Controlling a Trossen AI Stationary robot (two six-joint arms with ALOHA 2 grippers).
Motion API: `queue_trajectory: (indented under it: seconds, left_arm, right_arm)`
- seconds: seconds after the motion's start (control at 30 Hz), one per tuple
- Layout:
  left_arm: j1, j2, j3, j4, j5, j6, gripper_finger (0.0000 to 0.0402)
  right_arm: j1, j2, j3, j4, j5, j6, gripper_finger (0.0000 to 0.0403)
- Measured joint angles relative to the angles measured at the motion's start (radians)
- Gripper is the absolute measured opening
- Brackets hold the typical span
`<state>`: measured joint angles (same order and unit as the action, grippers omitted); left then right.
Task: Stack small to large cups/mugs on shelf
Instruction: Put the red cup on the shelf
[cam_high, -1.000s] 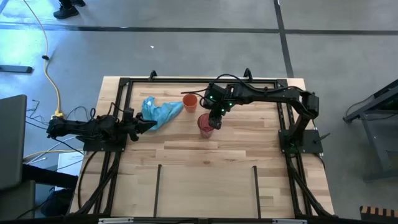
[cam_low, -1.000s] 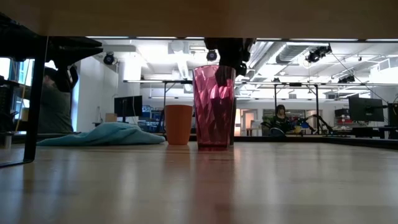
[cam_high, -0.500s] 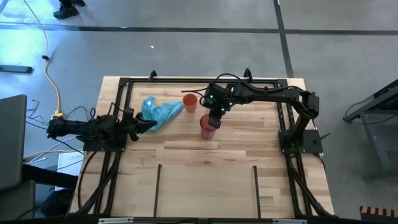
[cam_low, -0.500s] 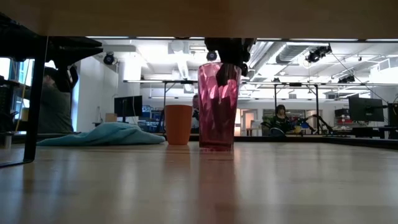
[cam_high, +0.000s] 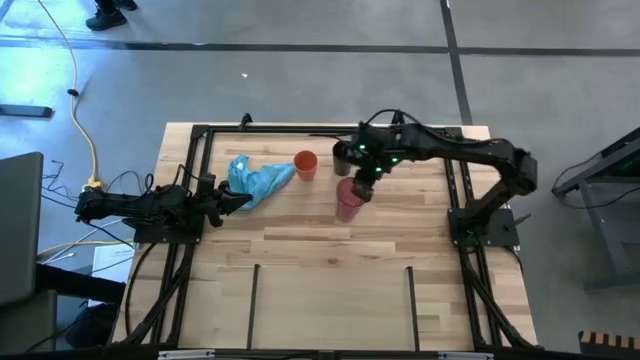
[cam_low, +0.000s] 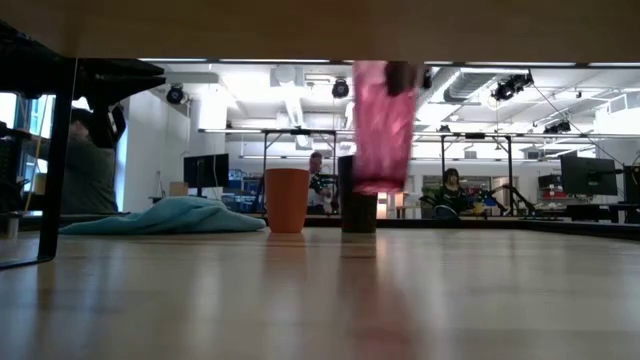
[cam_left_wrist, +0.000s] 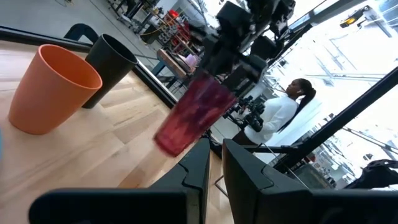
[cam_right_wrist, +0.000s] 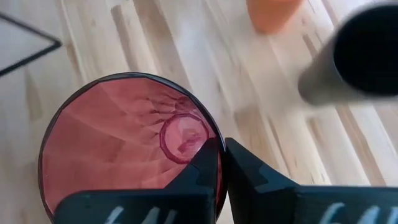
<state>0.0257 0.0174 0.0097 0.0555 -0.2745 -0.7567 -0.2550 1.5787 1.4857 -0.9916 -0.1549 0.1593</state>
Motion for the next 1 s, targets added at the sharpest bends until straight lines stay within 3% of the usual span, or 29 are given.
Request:
queue_trajectory:
  seconds: [0.5,0.77,1.0]
  left_arm:
    - [0.0,0.0,0.0,0.0,-0.005,-0.01,0.0035]
    - [0.0,0.0,0.0,0.0,-0.014,-0.037,0.0035]
    - [0.0,0.0,0.0,0.003,-0.048,-0.038,0.0035]
  right_arm:
    - [0.067,-0.322,0.0,-0.193,-0.019,0.202,0.0]
    - [0.215,-0.356,0.011,-0.27,-0.025,0.287,0.0]
    - [0.343,-0.299,0.175,-0.303,0.008,0.289,0.0]
